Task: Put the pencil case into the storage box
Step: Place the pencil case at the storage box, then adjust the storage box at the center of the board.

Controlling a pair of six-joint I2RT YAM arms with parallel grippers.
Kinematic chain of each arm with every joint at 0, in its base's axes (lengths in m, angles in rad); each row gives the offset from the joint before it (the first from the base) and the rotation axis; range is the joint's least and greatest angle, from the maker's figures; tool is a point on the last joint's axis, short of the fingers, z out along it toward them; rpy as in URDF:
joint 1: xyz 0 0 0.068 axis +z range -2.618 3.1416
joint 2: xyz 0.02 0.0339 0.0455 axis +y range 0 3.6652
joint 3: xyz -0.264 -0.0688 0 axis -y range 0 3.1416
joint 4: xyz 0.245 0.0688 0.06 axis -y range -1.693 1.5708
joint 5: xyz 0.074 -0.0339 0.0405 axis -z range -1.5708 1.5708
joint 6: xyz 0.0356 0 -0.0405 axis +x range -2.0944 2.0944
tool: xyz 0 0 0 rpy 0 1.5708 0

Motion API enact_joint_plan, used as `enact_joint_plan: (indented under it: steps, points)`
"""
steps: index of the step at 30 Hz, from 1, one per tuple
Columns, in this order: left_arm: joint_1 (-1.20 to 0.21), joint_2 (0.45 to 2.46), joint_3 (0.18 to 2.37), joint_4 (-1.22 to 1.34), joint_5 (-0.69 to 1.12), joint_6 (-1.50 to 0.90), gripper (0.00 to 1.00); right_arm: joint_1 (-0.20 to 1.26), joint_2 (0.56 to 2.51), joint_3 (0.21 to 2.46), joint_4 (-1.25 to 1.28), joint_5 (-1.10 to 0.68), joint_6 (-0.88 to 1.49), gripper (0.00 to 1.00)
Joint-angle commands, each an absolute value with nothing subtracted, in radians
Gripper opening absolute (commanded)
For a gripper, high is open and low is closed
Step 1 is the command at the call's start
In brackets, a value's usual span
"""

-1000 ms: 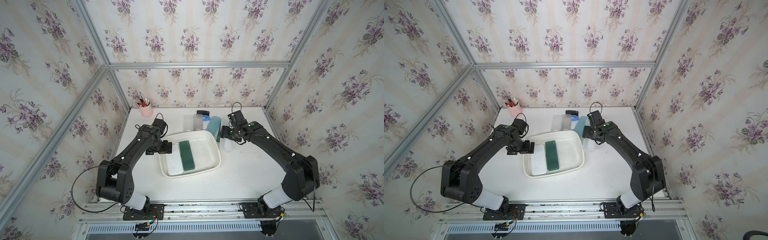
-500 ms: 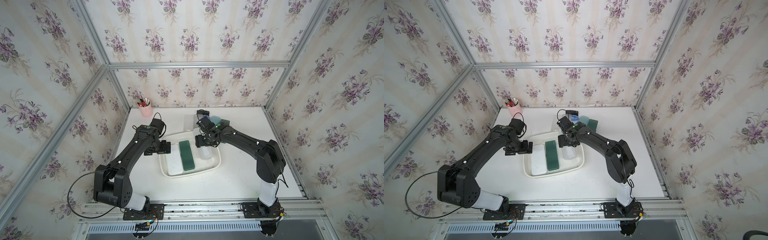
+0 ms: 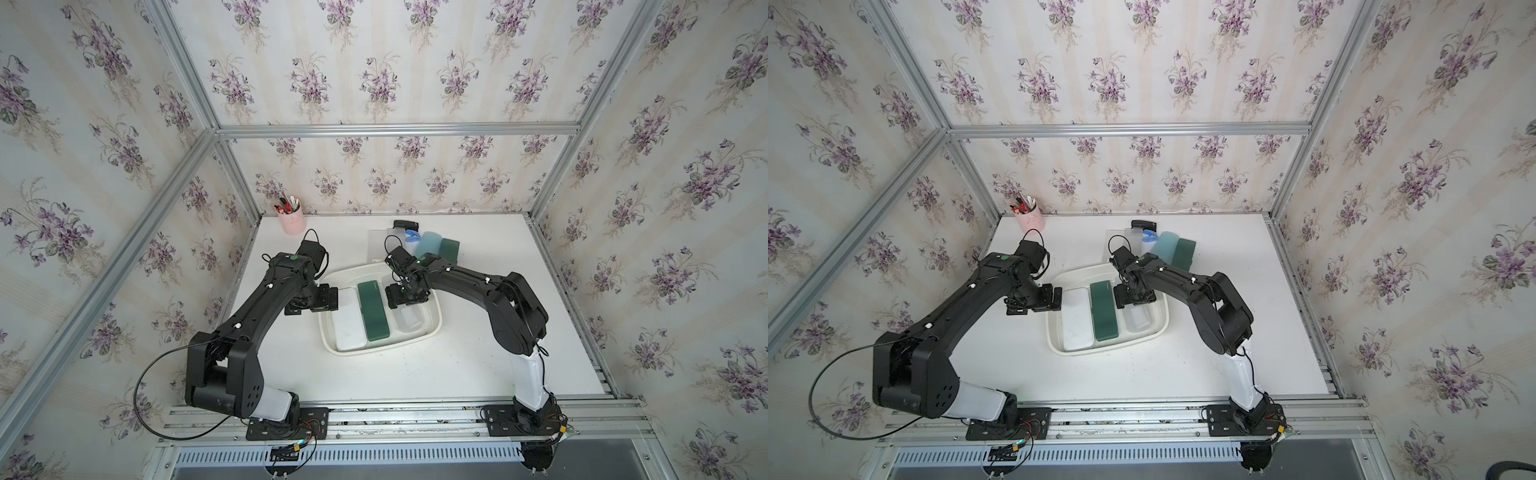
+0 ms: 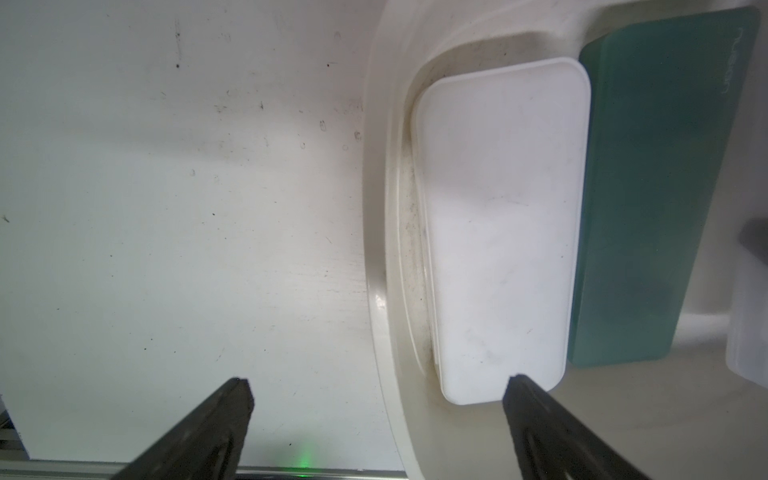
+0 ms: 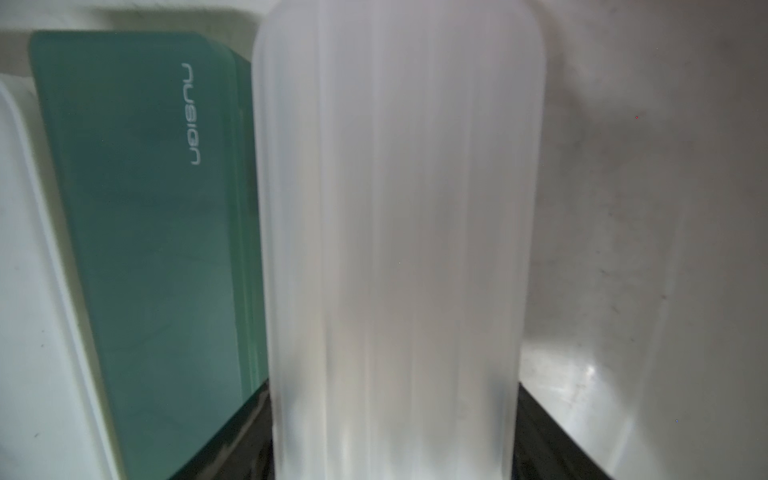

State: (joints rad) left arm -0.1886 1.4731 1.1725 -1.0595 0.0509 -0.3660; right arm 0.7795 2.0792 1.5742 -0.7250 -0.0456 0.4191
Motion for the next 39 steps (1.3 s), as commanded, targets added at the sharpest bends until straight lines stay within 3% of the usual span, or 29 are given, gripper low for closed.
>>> enact_joint_plan:
  steps: [1, 9, 21, 25, 28, 34, 36, 39]
  points:
    - [-0.187, 1.474, 1.172, -1.071, 0.046, -0.357, 1.00, 0.787, 2.090, 1.598, -0.703, -0.090, 0.416, 0.81]
    - [-0.183, 1.489, 1.168, -1.055, 0.048, -0.350, 1.00, 0.791, 2.014, 1.589, -0.712, -0.152, 0.436, 0.99]
    - [-0.166, 1.500, 1.152, -1.047, 0.084, -0.347, 1.00, 0.688, 1.828, 1.479, -0.739, 0.023, 0.508, 1.00]
    - [-0.166, 1.532, 1.147, -1.015, 0.110, -0.347, 0.99, 0.658, 1.830, 1.424, -0.724, 0.039, 0.505, 0.97]
    - [-0.164, 1.561, 1.154, -0.990, 0.132, -0.342, 0.92, 0.644, 1.833, 1.371, -0.665, 0.031, 0.520, 0.93]
    - [-0.165, 1.615, 1.161, -0.956, 0.174, -0.338, 0.90, 0.636, 1.864, 1.314, -0.567, 0.001, 0.559, 0.73]
    - [-0.165, 1.626, 1.157, -0.942, 0.181, -0.336, 0.81, 0.636, 1.877, 1.315, -0.550, -0.010, 0.568, 0.73]
    - [-0.164, 1.643, 1.167, -0.938, 0.160, -0.329, 0.80, 0.635, 1.885, 1.310, -0.529, -0.024, 0.585, 0.72]
